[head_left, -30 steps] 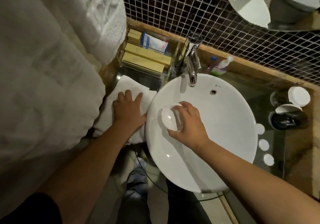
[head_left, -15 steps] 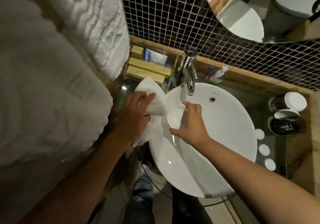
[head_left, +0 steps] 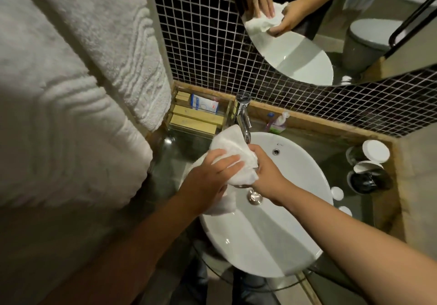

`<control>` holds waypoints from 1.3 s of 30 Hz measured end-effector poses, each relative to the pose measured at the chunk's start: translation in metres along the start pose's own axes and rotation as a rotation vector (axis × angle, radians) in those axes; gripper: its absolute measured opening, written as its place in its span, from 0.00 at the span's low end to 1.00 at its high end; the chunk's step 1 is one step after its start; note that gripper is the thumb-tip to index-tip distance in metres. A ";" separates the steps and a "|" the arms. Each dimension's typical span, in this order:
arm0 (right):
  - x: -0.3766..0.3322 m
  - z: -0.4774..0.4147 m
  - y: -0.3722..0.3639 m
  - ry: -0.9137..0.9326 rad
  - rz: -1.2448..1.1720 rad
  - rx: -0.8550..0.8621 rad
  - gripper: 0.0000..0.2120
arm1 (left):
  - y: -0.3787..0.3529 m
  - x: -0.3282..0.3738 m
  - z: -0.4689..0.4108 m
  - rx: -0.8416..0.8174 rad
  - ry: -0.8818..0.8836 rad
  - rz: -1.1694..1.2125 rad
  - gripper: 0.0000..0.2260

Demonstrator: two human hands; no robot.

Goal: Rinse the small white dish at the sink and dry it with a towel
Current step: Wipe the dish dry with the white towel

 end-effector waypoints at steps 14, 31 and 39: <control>0.011 0.015 0.003 -0.258 -0.431 0.158 0.15 | -0.016 0.026 -0.008 -0.195 0.012 -0.310 0.28; -0.031 0.025 -0.009 0.010 0.418 0.327 0.18 | -0.017 0.012 -0.004 -0.216 0.243 -0.295 0.25; -0.043 0.014 -0.022 -0.087 0.826 0.118 0.20 | -0.075 0.031 0.041 -0.438 0.217 -0.242 0.07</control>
Point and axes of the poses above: each hand's wrist, its own z-axis away from the middle knuckle, its own y-axis out of the back of the hand, x = y × z, the point moved 7 cm from there along -z, towards the middle knuckle, and after that the axes turned 6 degrees about z, right-handed, at the moved point
